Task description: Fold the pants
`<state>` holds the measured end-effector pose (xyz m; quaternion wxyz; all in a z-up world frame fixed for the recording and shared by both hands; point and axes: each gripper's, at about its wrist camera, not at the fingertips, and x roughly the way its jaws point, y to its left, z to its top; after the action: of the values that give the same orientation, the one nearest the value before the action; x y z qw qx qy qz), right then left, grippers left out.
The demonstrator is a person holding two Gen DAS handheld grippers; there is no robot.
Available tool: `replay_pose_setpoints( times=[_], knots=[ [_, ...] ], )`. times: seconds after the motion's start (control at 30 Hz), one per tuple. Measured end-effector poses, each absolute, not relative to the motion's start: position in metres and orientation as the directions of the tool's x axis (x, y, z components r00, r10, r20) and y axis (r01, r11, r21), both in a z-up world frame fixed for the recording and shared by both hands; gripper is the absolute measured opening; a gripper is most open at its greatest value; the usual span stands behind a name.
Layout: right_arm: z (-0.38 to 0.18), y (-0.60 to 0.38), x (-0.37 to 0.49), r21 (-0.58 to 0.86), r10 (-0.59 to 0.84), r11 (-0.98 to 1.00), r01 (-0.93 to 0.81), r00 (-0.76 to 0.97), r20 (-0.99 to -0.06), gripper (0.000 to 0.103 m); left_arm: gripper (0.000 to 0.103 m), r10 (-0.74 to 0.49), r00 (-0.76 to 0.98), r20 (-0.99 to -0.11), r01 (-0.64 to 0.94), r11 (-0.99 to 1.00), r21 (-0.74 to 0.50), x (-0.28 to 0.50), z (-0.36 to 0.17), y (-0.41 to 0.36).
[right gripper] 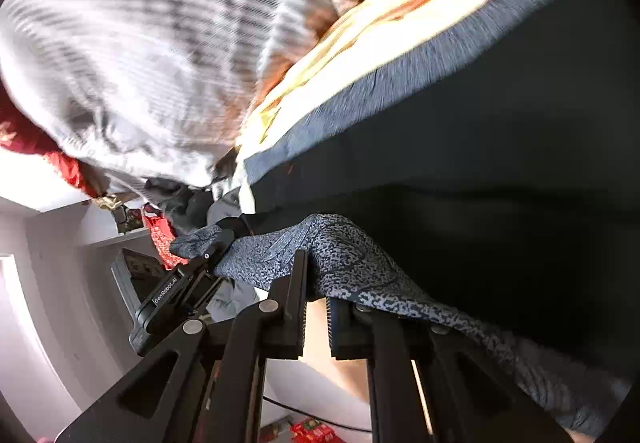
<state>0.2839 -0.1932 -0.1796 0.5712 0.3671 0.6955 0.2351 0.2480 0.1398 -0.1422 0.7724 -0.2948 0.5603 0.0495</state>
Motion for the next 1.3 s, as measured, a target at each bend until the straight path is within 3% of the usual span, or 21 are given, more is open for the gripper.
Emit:
replay_pose_setpoints(
  times=[0.1, 0.17, 0.27, 0.3, 0.33, 0.37, 0.43, 0.5, 0.67, 0.83, 0.93, 1.1, 1.3],
  knots=[
    [-0.212, -0.188, 0.316, 0.729, 0.767, 0.637, 0.249, -0.108, -0.633, 0.012, 0.038, -0.189, 0.339, -0.922, -0.435, 0.837, -0.331, 0.269, -0.165, 0.138],
    [-0.234, -0.188, 0.327, 0.724, 0.768, 0.634, 0.272, -0.116, -0.630, 0.012, 0.039, -0.179, 0.324, -0.929, -0.462, 0.827, -0.320, 0.275, -0.174, 0.139],
    [-0.255, -0.188, 0.332, 0.723, 0.786, 0.608, 0.329, -0.122, -0.605, 0.013, 0.053, -0.140, 0.320, -0.937, -0.470, 0.835, -0.285, 0.272, -0.162, 0.137],
    [-0.255, -0.188, 0.332, 0.729, 0.792, 0.601, 0.328, -0.121, -0.598, 0.014, 0.069, -0.093, 0.318, -0.943, -0.464, 0.852, -0.241, 0.269, -0.153, 0.135],
    [-0.250, -0.186, 0.334, 0.738, 0.795, 0.600, 0.310, -0.121, -0.595, 0.021, 0.079, -0.047, 0.321, -0.946, -0.462, 0.864, -0.200, 0.265, -0.145, 0.134],
    [-0.245, -0.184, 0.336, 0.746, 0.796, 0.600, 0.288, -0.124, -0.592, 0.027, 0.079, 0.006, 0.342, -0.940, -0.451, 0.878, -0.158, 0.258, -0.132, 0.132],
    [-0.228, -0.177, 0.338, 0.764, 0.797, 0.603, 0.229, -0.128, -0.591, 0.060, 0.079, 0.038, 0.336, -0.941, -0.423, 0.899, -0.115, 0.253, -0.121, 0.127],
    [-0.209, -0.177, 0.337, 0.776, 0.796, 0.605, 0.178, -0.104, -0.596, 0.077, 0.079, 0.084, 0.303, -0.949, -0.370, 0.928, -0.036, 0.250, -0.118, 0.111],
    [-0.169, -0.173, 0.299, 0.829, 0.826, 0.556, 0.056, -0.146, -0.544, 0.078, 0.079, 0.092, 0.243, -0.966, -0.269, 0.963, 0.024, 0.262, -0.147, 0.070],
    [-0.201, -0.191, 0.280, 0.674, 0.666, 0.738, 0.037, -0.205, -0.717, 0.077, 0.080, 0.197, 0.178, -0.964, -0.304, 0.943, 0.136, 0.289, -0.191, 0.060],
    [-0.197, -0.217, 0.277, 0.726, 0.736, 0.677, 0.121, -0.141, -0.662, 0.073, 0.080, 0.196, 0.171, -0.966, -0.315, 0.940, 0.135, 0.286, -0.180, 0.058],
    [-0.152, -0.248, 0.241, 0.743, 0.747, 0.665, 0.073, -0.061, -0.662, 0.078, 0.080, 0.107, 0.193, -0.975, -0.192, 0.979, 0.070, 0.251, -0.144, 0.019],
    [-0.125, -0.303, 0.161, 0.683, 0.695, 0.702, 0.202, 0.016, -0.719, 0.078, 0.080, -0.055, 0.135, -0.989, -0.026, 0.998, -0.059, 0.211, -0.134, -0.047]
  ],
)
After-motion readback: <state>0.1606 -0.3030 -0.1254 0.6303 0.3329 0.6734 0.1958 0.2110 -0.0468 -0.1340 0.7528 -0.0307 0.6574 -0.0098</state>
